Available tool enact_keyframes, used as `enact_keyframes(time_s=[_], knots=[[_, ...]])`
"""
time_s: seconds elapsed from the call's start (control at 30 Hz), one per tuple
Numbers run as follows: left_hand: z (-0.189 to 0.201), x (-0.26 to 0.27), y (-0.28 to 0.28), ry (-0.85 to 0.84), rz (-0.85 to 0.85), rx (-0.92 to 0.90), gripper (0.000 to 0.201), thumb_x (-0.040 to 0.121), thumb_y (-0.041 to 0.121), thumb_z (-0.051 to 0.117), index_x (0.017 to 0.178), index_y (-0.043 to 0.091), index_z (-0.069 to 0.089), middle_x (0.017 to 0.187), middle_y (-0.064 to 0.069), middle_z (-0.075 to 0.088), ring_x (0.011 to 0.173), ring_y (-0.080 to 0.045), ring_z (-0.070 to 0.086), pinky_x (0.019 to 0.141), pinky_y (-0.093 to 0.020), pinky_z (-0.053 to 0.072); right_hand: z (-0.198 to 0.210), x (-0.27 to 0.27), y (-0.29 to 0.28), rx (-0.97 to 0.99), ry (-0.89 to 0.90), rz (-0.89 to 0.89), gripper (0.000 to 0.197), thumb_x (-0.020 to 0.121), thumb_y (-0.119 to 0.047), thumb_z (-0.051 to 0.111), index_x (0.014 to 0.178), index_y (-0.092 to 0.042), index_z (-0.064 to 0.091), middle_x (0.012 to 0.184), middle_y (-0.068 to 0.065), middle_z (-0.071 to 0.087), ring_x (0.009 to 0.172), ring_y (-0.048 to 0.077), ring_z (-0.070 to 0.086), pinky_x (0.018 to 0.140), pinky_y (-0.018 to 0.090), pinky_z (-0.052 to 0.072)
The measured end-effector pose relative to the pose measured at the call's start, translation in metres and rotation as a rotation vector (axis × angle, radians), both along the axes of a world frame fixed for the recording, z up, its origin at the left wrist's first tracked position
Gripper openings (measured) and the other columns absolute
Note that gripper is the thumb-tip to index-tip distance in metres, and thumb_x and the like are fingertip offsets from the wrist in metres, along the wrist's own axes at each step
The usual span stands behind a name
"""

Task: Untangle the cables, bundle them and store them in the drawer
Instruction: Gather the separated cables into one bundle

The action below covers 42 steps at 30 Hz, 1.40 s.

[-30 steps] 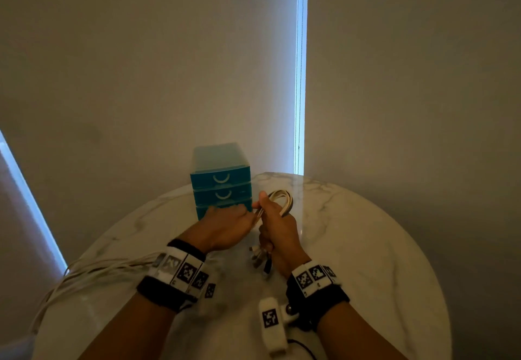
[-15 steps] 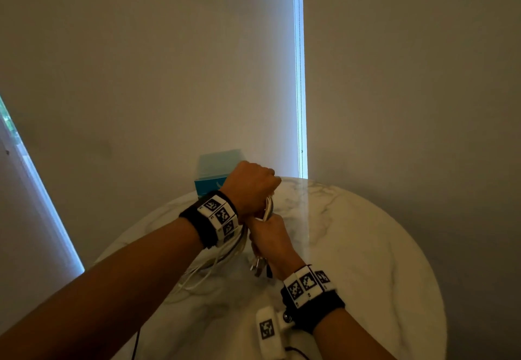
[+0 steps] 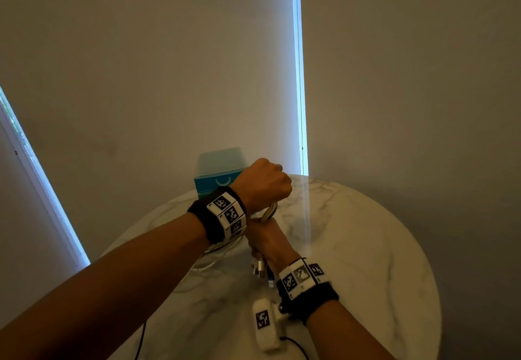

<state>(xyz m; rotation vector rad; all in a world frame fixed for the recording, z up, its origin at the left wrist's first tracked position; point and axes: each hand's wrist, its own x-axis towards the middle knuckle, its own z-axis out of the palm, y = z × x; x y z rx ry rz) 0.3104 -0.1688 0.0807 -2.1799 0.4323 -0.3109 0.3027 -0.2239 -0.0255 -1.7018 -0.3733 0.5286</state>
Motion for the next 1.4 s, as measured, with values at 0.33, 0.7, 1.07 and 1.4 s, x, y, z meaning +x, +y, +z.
enact_keyframes(time_s=[0.33,0.7,1.07,1.4], knots=[[0.011,-0.011,0.012,0.062,0.028,-0.098,0.017,0.095,0.006,0.07,0.086,0.019,0.076,0.082,-0.001,0.07,0.07,-0.014,0.063,0.057,-0.025,0.028,-0.02,0.015,0.005,-0.051,-0.264,-0.107,0.041,0.1,-0.057,0.061,0.091,-0.017,0.063,0.086,0.007,0.072,0.074,0.02,0.065,0.071,0.032,0.049],[0.002,-0.013,0.006,0.057,-0.281,-0.009,0.017,0.076,0.008,0.086,0.074,0.02,0.074,0.075,0.003,0.064,0.065,-0.019,0.058,0.053,-0.028,0.04,-0.007,-0.002,0.003,0.252,0.162,0.127,0.034,0.116,-0.008,0.034,0.146,-0.001,0.046,0.135,0.023,0.063,0.113,0.03,0.067,0.085,0.016,0.054],[0.0,-0.031,0.031,0.188,-0.112,-0.862,0.051,0.094,0.039,0.073,0.141,0.047,0.055,0.136,0.014,0.06,0.117,-0.009,0.053,0.086,-0.032,0.05,-0.014,-0.013,0.005,0.554,0.404,-0.222,0.04,0.108,-0.027,0.048,0.071,-0.014,0.052,0.056,0.004,0.046,0.043,0.019,0.045,0.053,0.033,0.049],[-0.077,-0.056,0.083,0.617,0.436,-1.276,0.095,0.085,0.07,0.075,0.162,0.033,0.034,0.155,0.012,0.054,0.144,-0.016,0.051,0.122,-0.032,0.035,-0.013,0.006,0.001,0.788,0.516,-0.239,0.057,0.108,-0.038,0.057,0.056,-0.016,0.051,0.045,0.002,0.038,0.034,0.015,0.032,0.05,0.031,0.04]])
